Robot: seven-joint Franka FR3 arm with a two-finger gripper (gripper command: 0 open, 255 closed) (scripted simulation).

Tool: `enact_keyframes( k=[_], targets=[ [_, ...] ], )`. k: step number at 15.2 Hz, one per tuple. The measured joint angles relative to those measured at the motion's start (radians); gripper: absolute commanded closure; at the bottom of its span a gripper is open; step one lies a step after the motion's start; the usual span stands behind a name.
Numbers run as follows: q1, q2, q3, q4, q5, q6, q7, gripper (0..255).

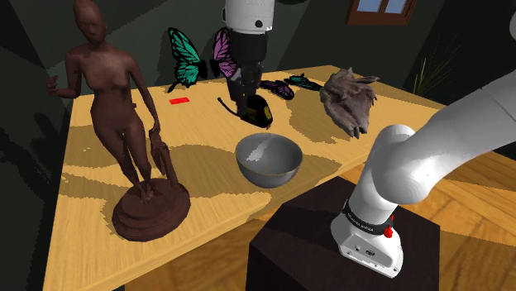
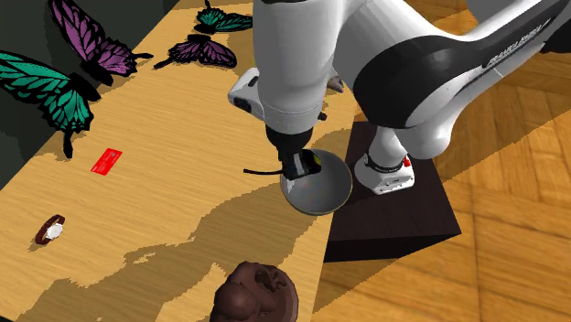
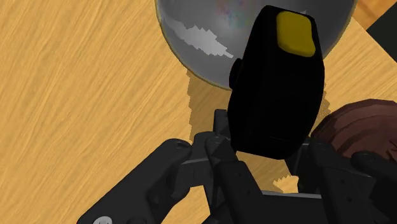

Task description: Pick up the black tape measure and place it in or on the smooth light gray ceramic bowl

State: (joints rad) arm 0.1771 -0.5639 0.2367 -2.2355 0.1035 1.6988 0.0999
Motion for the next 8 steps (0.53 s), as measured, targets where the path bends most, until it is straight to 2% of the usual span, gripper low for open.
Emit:
enact_keyframes(
  k=[5, 8],
  targets=[
    [0.036, -0.217, -0.016, -0.133, 0.029, -0.083, 0.000, 255],
    [0.047, -0.275, -0.016, -0.193, 0.037, -0.082, 0.002, 255]
  ],
)
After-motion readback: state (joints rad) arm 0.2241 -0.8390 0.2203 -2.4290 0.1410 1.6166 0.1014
